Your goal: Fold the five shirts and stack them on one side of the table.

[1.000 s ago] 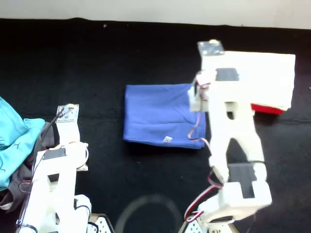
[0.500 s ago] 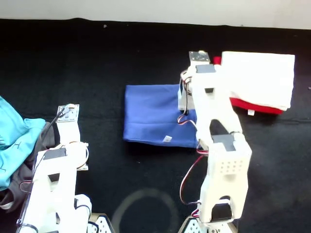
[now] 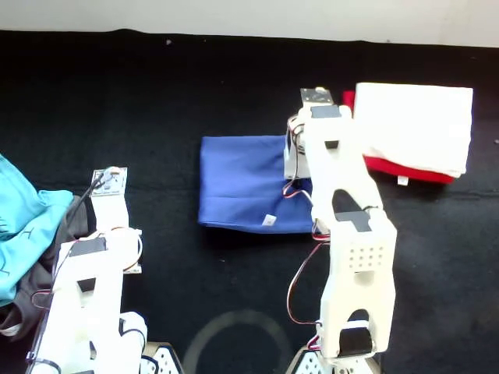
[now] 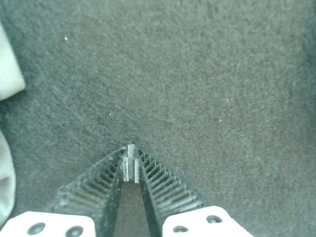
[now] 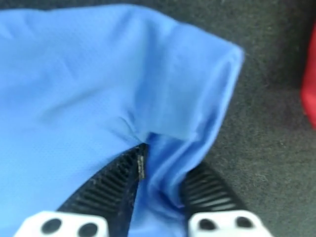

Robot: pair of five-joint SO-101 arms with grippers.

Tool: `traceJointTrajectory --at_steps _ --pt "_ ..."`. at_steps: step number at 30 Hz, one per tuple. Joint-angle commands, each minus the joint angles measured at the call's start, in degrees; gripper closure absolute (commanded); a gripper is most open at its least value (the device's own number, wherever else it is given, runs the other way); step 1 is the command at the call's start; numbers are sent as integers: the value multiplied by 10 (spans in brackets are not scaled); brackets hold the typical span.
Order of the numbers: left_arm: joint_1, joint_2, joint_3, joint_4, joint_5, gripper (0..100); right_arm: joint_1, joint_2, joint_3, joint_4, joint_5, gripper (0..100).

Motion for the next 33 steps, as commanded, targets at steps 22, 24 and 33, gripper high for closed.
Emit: traceJointTrajectory --at_steps 22,24,33 --pt "-5 5 -12 -8 4 991 192 -161 -343 104 245 991" --pt "-5 5 -12 -8 4 991 192 -160 -362 92 265 991" --pt "-5 5 -12 -8 4 991 256 -135 -368 -3 279 992"
